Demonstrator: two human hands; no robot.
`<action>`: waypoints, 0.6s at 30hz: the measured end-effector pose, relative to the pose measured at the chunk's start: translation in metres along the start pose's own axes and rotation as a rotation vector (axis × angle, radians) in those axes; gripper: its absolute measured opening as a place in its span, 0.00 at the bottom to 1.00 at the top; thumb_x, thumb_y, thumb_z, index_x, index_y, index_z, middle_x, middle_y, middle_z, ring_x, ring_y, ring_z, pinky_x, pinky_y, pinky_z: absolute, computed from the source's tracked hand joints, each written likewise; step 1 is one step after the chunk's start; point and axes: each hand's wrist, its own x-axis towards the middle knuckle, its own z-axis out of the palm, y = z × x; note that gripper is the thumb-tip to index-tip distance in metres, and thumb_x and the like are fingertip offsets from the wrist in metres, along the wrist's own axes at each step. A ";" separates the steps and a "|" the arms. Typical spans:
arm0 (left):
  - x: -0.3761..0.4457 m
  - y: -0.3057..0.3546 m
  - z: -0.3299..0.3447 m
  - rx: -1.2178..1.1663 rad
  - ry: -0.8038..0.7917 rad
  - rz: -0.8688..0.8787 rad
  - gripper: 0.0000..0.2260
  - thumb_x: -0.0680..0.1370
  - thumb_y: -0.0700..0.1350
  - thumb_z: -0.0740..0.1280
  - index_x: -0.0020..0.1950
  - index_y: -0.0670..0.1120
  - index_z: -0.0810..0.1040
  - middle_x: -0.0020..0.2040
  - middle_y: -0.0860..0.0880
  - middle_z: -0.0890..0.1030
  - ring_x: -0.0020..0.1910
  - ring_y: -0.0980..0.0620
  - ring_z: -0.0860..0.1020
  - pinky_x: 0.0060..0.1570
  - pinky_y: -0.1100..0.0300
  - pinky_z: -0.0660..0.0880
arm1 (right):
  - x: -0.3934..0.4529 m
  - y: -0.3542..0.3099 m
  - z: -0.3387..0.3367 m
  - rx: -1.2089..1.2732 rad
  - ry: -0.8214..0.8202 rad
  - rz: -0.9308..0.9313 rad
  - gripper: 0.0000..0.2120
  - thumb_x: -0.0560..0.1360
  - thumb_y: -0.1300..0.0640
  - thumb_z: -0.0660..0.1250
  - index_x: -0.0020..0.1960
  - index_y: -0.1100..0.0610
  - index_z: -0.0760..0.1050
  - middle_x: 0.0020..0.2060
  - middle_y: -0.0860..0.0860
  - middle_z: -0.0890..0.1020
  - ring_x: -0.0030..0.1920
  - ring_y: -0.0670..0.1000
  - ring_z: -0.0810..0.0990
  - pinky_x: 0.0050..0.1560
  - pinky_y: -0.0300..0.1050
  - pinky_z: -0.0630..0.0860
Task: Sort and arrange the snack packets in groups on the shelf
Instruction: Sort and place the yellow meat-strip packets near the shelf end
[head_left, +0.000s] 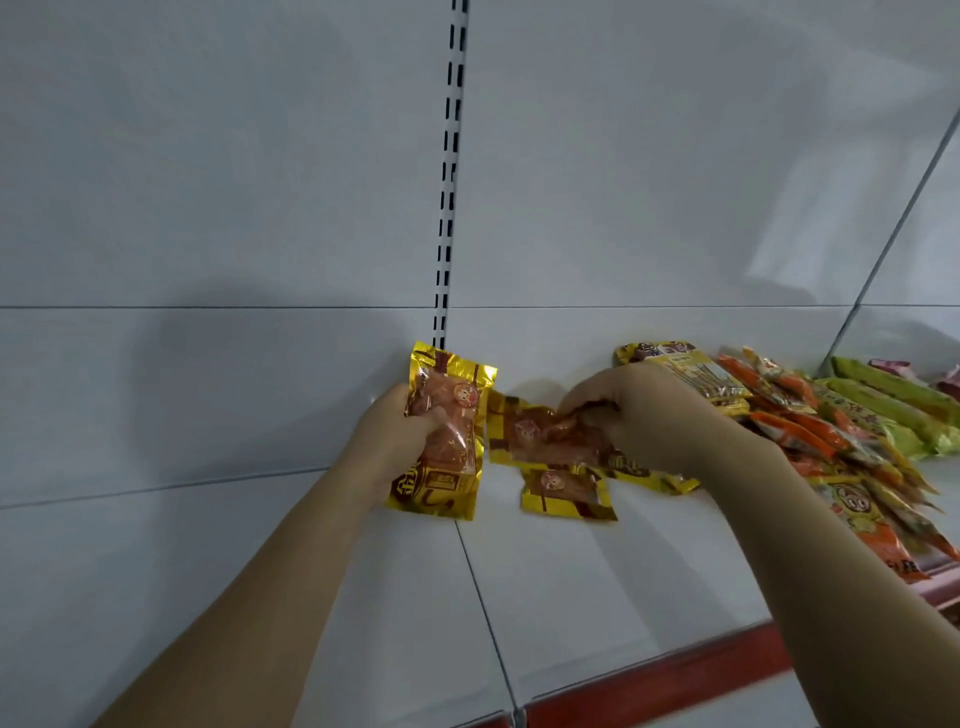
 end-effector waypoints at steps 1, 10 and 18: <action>-0.001 0.001 -0.002 -0.012 0.009 0.003 0.06 0.83 0.44 0.67 0.59 0.52 0.79 0.57 0.49 0.84 0.56 0.47 0.83 0.61 0.44 0.80 | 0.002 0.000 -0.001 0.018 0.045 0.003 0.16 0.79 0.61 0.64 0.57 0.43 0.83 0.49 0.40 0.84 0.48 0.46 0.80 0.51 0.42 0.78; -0.014 0.021 0.020 -0.409 0.014 -0.104 0.11 0.85 0.54 0.62 0.61 0.50 0.80 0.54 0.49 0.87 0.53 0.47 0.86 0.58 0.41 0.81 | 0.022 -0.009 0.046 0.856 0.271 0.312 0.02 0.75 0.58 0.73 0.47 0.53 0.83 0.39 0.51 0.86 0.40 0.54 0.85 0.44 0.52 0.83; -0.016 0.017 0.050 -0.267 0.159 0.022 0.13 0.79 0.47 0.73 0.62 0.51 0.78 0.56 0.49 0.86 0.53 0.49 0.86 0.52 0.47 0.83 | 0.021 0.014 0.068 0.462 0.262 0.283 0.10 0.80 0.50 0.64 0.46 0.53 0.81 0.39 0.47 0.84 0.41 0.50 0.81 0.40 0.45 0.77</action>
